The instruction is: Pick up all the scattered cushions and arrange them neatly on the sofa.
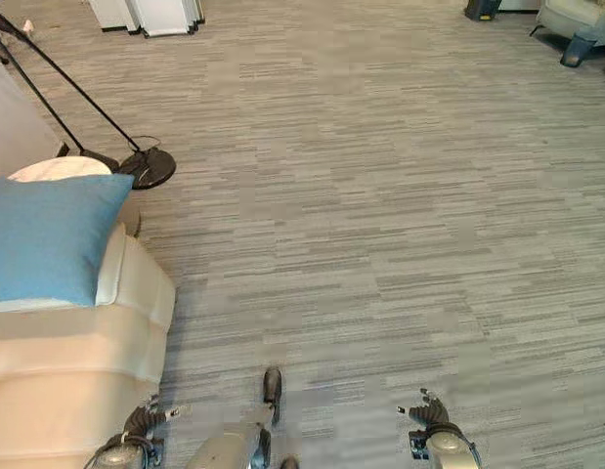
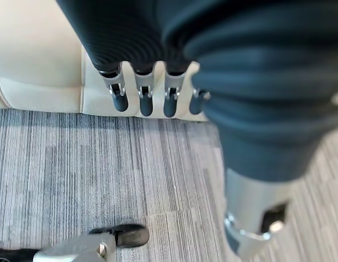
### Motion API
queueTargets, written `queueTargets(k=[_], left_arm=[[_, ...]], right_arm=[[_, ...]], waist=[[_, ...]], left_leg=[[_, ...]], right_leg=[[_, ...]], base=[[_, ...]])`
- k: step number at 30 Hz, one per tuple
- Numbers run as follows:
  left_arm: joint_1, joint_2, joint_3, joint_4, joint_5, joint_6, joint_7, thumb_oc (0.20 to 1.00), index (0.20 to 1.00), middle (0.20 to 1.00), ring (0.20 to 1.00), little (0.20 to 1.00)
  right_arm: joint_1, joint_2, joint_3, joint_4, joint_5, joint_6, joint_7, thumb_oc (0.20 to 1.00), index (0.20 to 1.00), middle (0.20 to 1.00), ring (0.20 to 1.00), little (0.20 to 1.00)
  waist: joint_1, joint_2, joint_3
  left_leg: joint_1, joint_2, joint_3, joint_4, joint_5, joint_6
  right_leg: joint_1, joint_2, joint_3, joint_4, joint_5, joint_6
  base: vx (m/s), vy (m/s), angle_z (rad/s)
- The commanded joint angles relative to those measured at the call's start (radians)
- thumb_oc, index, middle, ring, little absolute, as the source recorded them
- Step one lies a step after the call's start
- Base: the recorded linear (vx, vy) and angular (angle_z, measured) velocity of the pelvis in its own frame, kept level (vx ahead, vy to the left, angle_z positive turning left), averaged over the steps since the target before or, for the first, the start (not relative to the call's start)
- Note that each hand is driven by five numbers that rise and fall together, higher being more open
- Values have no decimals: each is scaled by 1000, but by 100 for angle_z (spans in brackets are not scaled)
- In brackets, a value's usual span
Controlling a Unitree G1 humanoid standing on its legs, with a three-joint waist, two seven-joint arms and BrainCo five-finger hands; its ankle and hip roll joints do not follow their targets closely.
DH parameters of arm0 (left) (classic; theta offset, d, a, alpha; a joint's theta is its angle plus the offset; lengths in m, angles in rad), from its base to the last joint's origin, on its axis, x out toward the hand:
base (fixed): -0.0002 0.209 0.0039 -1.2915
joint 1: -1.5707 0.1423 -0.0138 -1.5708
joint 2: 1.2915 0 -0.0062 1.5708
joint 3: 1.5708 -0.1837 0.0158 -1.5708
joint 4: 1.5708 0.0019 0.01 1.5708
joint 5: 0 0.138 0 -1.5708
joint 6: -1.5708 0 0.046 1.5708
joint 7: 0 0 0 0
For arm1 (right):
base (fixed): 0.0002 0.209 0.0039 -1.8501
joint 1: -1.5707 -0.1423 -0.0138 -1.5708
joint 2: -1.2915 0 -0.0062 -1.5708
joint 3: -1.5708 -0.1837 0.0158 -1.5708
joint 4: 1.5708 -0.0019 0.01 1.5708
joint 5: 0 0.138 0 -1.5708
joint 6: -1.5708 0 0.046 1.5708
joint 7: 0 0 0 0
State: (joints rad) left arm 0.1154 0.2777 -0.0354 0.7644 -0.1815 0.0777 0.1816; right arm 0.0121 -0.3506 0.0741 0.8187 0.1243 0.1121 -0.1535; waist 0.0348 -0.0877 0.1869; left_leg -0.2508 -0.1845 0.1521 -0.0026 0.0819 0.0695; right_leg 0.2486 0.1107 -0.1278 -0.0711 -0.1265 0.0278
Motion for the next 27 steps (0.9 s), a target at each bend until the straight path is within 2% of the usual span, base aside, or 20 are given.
queueTargets(k=[1,2,3,4,5,6,7,9,10,11,12,13,14,16,17,20,22,24,25,27], left_arm=[[-3,27,-2,-41,-42,-16,20,1000,1000,1000,1000,1000],[-5,34,-1,-48,-42,-15,20,1000,1000,1000,1000,1000],[-14,40,0,-52,-54,-13,25,1000,1000,1000,1000,1000],[-19,42,-1,-59,-62,-14,29,1000,1000,1000,1000,1000],[-19,42,-1,-59,-62,-14,29,1000,1000,1000,1000,1000],[-34,49,-7,-61,-63,-9,31,1000,1000,1000,1000,1000],[-34,49,-7,-61,-63,-9,31,1000,1000,1000,1000,1000],[-42,51,-7,-69,-68,-11,34,1000,1000,1000,1000,1000],[-48,48,-6,-77,-75,-13,34,1000,1000,1000,1000,1000],[-54,49,-8,-73,-79,-14,35,1000,1000,1000,1000,1000],[-54,49,-8,-73,-79,-14,35,1000,1000,1000,1000,1000],[-59,46,-6,-68,-85,-18,35,1000,1000,1000,1000,1000],[-59,47,-7,-68,-80,-15,33,1000,1000,1000,1000,1000],[-70,52,3,-52,-64,-17,26,1000,1000,1000,1000,1000],[-72,55,3,-52,-55,-19,23,1000,1000,1000,1000,1000],[-72,56,2,-47,-46,-19,18,1000,1000,1000,1000,1000],[-69,49,5,-16,-46,-23,17,1000,1000,1000,1000,1000],[-58,45,12,-7,-60,-23,12,1000,1000,1000,1000,1000],[-59,28,19,19,-109,-21,7,1000,1000,1000,1000,1000],[-75,17,16,43,-135,-25,6,1000,1000,1000,1000,1000]], right_arm=[[15,-25,-8,-51,-19,-25,7,1000,1000,1000,1000,1000],[11,-22,-4,-48,-19,-25,11,1000,1000,1000,1000,1000],[3,-13,6,-50,-21,-27,12,1000,1000,1000,1000,1000],[2,-11,9,-54,-23,-26,12,1000,1000,1000,1000,1000],[2,-11,9,-54,-23,-26,13,1000,1000,1000,1000,1000],[6,-2,9,-50,-26,-16,11,1000,1000,1000,1000,1000],[6,-2,9,-50,-26,-16,11,1000,1000,1000,1000,1000],[12,3,5,-45,-24,-13,6,1000,1000,1000,1000,1000],[21,6,1,-48,-16,-10,6,1000,1000,1000,1000,1000],[22,7,0,-45,-10,-10,3,1000,1000,1000,1000,1000],[22,7,0,-45,-10,-10,3,1000,1000,1000,1000,1000],[24,9,-4,-34,-4,-9,2,1000,1000,1000,1000,1000],[25,9,-6,-30,1,-7,1,1000,1000,1000,1000,1000],[32,7,-19,-13,12,-7,0,1000,1000,1000,1000,1000],[40,5,-26,-11,10,-5,0,1000,1000,1000,1000,1000],[48,0,-34,-4,4,-1,0,1000,1000,1000,1000,1000],[61,-1,-37,10,13,-10,6,1000,1000,1000,1000,1000],[64,-8,-39,30,18,-14,10,1000,1000,1000,1000,1000],[59,-20,-42,35,39,-25,4,1000,1000,1000,1000,1000],[47,-31,-45,34,60,-32,0,1000,1000,1000,1000,1000]], waist=[[37,24,-51],[42,15,-50],[51,-1,-31],[50,-6,-13],[50,-5,-15],[37,5,1],[37,4,3],[33,27,20],[26,51,38],[22,59,50],[23,60,49],[19,66,57],[17,65,62],[7,56,62],[2,48,54],[-4,39,43],[-14,38,22],[-16,46,3],[-7,52,9],[-5,52,32]], left_leg=[[106,106,-52,-70,22,-64],[107,107,-49,-57,-2,-51],[125,98,-34,-39,-45,-27],[148,91,-31,-32,-63,-13],[146,91,-30,-32,-62,-13],[199,88,-45,-44,-87,5],[200,86,-45,-45,-87,6],[251,91,-60,-72,-98,14],[287,103,-92,-79,-105,12],[297,106,-107,-76,-108,10],[296,107,-107,-76,-107,9],[309,111,-127,-66,-121,2],[323,110,-143,-63,-128,-2],[349,101,-207,-64,-145,-19],[353,90,-232,-65,-147,-26],[373,84,-277,-60,-164,-41],[413,95,-312,-50,-197,-50],[430,130,-335,10,-210,-68],[353,142,-344,229,-160,-98],[261,128,-313,380,-119,-104]], right_leg=[[-11,-168,-37,205,-17,85],[-70,-185,-37,308,17,104],[-176,-221,-40,510,138,156],[-211,-245,-45,595,209,168],[-214,-245,-44,596,209,168],[-276,-262,-40,706,234,139],[-277,-264,-39,710,231,139],[-349,-286,-60,729,193,107],[-412,-269,-63,654,122,80],[-437,-247,-50,608,101,73],[-438,-246,-50,606,102,73],[-452,-196,-12,466,85,69],[-449,-176,11,389,90,75],[-450,-124,137,66,166,101],[-461,-115,191,5,194,113],[-465,-114,189,-12,216,125],[-431,-116,191,9,222,109],[-418,-110,150,60,196,83],[-354,-115,88,67,154,55],[-305,-123,46,54,138,41]], base=[[678,243,-10],[462,220,-22],[378,211,-25],[286,173,-7],[344,180,8],[239,113,18],[335,178,30],[261,123,62],[313,71,46],[231,29,13],[173,-41,21],[192,-58,43],[285,-111,51],[422,-157,83],[368,-116,99],[355,-150,107],[462,-207,96],[634,-392,108],[573,-429,86],[327,-284,117]])
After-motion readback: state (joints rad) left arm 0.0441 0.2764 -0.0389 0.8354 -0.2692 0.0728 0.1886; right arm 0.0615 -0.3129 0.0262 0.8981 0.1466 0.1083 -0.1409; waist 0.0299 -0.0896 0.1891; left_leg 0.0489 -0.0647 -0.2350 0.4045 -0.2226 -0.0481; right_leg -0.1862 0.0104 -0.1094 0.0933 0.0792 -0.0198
